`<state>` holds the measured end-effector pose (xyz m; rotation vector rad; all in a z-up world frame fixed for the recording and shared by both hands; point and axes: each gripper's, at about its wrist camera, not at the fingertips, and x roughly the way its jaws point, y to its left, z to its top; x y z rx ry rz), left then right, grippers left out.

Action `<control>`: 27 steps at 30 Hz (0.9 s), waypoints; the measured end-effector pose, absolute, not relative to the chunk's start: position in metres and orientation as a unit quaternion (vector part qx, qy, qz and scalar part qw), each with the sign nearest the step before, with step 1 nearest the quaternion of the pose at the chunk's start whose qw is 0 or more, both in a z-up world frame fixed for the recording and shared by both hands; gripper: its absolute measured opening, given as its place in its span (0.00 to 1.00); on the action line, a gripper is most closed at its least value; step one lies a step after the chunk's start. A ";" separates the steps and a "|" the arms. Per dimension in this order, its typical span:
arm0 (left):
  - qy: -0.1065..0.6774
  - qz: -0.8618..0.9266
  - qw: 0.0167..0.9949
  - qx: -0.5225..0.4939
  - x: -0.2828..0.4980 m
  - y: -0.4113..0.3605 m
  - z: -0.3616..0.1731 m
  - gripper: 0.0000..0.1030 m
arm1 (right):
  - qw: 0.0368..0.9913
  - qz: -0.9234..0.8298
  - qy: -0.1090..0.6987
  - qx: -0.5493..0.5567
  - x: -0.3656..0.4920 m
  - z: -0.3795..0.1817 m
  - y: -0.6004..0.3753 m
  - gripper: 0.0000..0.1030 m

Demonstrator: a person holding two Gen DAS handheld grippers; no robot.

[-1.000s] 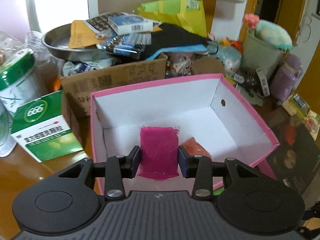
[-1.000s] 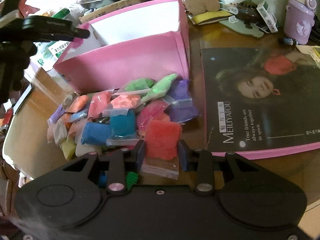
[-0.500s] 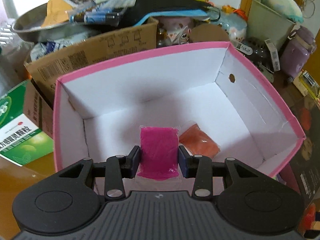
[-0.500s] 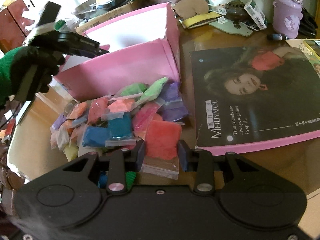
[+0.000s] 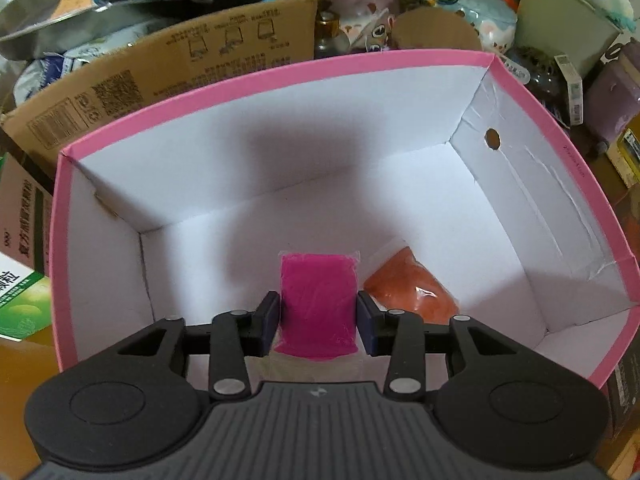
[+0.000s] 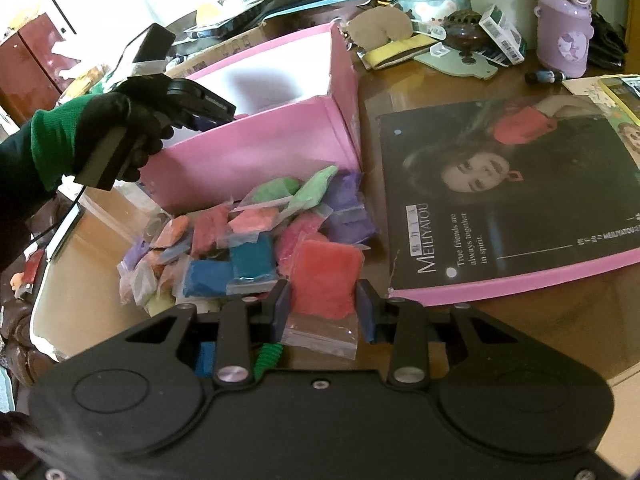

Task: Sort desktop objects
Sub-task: 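Open the left tool to drop the magenta packet in the box, then carry the red packet with the right tool over the pink box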

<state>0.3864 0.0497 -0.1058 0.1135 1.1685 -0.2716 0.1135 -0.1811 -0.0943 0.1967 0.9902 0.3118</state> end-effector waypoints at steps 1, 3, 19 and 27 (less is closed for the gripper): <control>0.551 -0.126 0.824 0.048 0.387 0.051 -0.105 0.50 | 0.864 0.150 0.472 0.094 0.114 -0.093 -0.181 0.34; 0.549 -0.122 0.826 0.040 0.386 0.053 -0.103 0.60 | 0.864 0.154 0.470 0.094 0.115 -0.091 -0.181 0.34; 0.489 -0.106 0.865 0.027 0.339 0.073 -0.068 0.61 | 0.870 0.198 0.447 0.065 0.145 -0.062 -0.167 0.34; 0.455 -0.110 0.884 -0.012 0.308 0.087 -0.043 0.61 | 0.877 0.227 0.421 0.046 0.181 -0.035 -0.150 0.34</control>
